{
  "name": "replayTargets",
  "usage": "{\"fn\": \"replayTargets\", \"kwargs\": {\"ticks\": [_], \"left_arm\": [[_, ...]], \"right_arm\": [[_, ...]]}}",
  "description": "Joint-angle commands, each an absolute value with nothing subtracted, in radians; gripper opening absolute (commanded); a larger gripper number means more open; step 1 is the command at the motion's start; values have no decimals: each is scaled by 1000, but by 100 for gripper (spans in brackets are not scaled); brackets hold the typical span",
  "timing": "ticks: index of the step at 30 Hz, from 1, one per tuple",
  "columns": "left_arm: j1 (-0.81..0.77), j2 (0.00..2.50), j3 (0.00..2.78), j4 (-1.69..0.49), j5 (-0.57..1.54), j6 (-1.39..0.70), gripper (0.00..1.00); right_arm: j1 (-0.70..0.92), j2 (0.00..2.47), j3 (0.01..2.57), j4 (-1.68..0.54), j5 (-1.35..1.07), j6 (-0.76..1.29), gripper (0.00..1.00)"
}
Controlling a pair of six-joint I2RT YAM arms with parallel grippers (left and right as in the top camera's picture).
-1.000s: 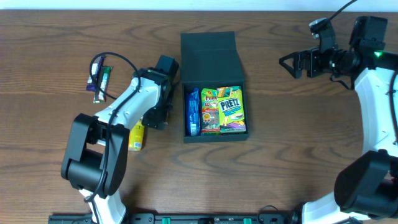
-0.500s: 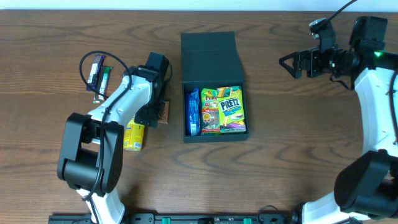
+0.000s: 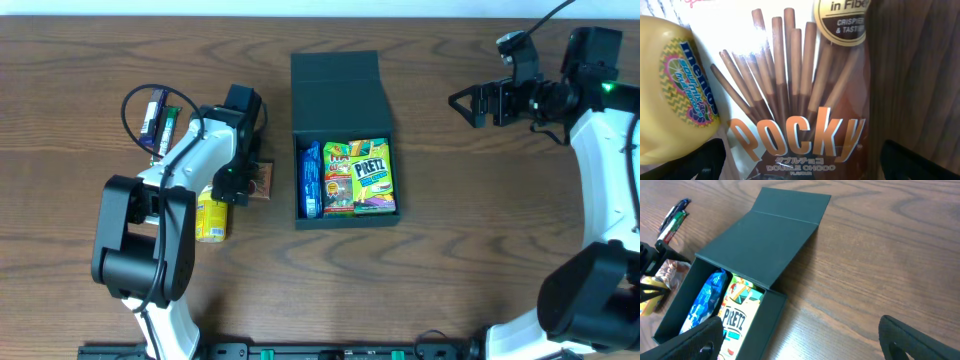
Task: Pack container
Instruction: 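Grasp the brown Pocky box's top with the left gripper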
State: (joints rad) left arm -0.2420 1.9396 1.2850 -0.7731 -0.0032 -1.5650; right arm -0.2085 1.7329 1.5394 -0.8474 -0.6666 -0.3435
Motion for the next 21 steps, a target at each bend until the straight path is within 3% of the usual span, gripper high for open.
{"fn": "replayTargets", "kwargs": {"ticks": [1,21], "left_arm": [[-236,1958,1278,-774,-7,-1540,100],[-231,1993,1278,-753,45,-1540,100]], "right_arm": [[-215,1736,1542,-847,-689,-337,98],[-215,1736,1542,-850,-689,-337,97]]}}
